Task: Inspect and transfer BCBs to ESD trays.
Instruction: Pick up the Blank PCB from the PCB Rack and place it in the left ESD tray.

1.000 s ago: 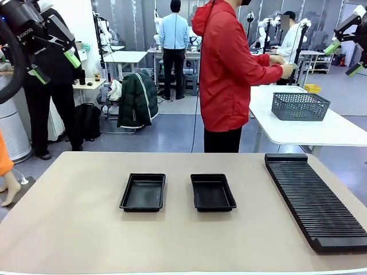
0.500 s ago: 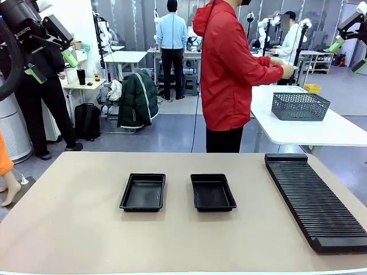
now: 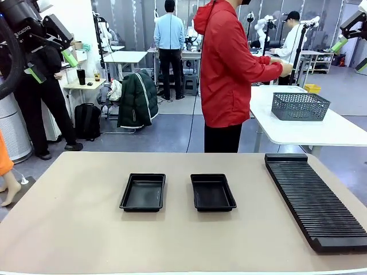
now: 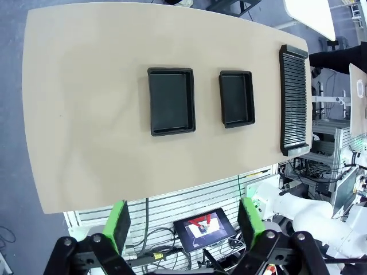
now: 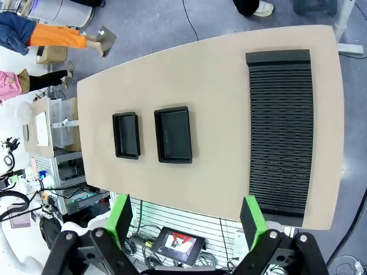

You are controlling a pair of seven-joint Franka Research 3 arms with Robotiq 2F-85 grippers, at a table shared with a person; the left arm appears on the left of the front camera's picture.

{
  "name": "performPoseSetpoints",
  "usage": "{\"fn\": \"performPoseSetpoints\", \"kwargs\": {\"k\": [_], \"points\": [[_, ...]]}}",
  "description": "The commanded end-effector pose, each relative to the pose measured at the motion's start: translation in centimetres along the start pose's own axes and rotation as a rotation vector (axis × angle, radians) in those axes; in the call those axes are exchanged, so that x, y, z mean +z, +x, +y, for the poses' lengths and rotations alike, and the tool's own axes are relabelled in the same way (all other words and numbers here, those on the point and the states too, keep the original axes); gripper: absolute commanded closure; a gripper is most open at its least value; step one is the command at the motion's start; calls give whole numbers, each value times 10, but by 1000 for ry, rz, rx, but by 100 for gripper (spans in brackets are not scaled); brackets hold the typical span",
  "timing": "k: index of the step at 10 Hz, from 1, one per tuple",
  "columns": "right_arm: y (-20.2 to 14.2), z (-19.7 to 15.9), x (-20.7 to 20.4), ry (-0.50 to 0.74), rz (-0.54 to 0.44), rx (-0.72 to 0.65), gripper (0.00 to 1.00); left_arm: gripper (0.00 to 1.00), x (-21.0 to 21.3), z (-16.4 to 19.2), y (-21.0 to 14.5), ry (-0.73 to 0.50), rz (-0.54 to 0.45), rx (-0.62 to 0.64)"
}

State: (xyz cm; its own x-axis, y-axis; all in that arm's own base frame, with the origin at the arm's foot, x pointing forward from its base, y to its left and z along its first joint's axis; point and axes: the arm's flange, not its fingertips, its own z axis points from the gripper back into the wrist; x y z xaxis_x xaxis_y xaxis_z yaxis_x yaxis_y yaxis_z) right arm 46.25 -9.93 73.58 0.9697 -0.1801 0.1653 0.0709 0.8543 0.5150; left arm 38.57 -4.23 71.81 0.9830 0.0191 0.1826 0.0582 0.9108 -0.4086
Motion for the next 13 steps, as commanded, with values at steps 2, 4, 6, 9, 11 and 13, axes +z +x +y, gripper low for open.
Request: {"fn": "performPoseSetpoints", "kwargs": {"k": [2,4,6,9,11,13], "points": [[0,-1,-1,2,-1,-2,0,0,-1,1,-1,-1,-1,-1],[0,-1,-1,2,-1,-2,0,0,3,-9,5,25,-25,-32],[0,-1,-1,2,-1,-2,0,0,9,-8,8,9,-55,-29],[0,-1,-1,2,-1,-2,0,0,9,-2,7,-19,-68,-30],[0,-1,-1,2,-1,-2,0,0,10,-1,8,-23,-59,-24],[0,-1,-1,2,-1,-2,0,0,7,4,5,-37,-58,-5]]}}
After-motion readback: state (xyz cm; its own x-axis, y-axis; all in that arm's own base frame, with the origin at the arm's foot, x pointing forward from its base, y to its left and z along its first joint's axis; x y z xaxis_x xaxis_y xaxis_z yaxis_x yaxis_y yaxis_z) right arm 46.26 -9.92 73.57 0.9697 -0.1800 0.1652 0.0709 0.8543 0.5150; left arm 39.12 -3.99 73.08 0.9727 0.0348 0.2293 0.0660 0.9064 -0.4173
